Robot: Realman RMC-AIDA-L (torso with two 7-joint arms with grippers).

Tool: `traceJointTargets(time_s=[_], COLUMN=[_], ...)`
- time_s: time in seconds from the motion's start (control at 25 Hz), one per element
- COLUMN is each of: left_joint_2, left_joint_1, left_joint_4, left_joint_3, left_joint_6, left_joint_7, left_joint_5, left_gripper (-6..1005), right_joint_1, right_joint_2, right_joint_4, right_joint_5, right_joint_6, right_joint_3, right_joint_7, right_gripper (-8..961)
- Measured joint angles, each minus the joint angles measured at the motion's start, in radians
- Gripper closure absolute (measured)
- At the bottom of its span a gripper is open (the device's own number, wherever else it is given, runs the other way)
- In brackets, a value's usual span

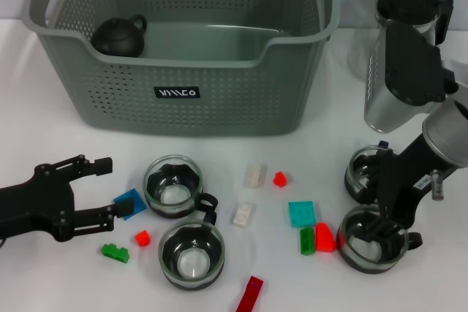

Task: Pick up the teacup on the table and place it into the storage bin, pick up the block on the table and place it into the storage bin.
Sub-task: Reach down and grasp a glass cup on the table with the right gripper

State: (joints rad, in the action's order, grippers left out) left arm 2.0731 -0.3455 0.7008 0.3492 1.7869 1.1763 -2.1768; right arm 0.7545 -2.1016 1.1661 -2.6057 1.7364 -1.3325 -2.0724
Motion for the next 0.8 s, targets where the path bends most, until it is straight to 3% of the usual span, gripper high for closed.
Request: traceJointTargets(time_s=[0.8], left_joint_2=[-0.001], left_joint_1=[0.002], left_joint_4=[-0.004], left_joint_3=[0.004], left_joint_6=[-0.010], left_joint_7=[-0.001], left_joint_5=[0.000], left_gripper=[144], right_joint_1=[-0.008], right_joint_2=[0.006], right_joint_4=[0.005], right_joint_5=[-0.001], right_joint_6=[-0.001], right_joint_3=[0.028], right_joint_7=[-0.001], right_gripper=[309])
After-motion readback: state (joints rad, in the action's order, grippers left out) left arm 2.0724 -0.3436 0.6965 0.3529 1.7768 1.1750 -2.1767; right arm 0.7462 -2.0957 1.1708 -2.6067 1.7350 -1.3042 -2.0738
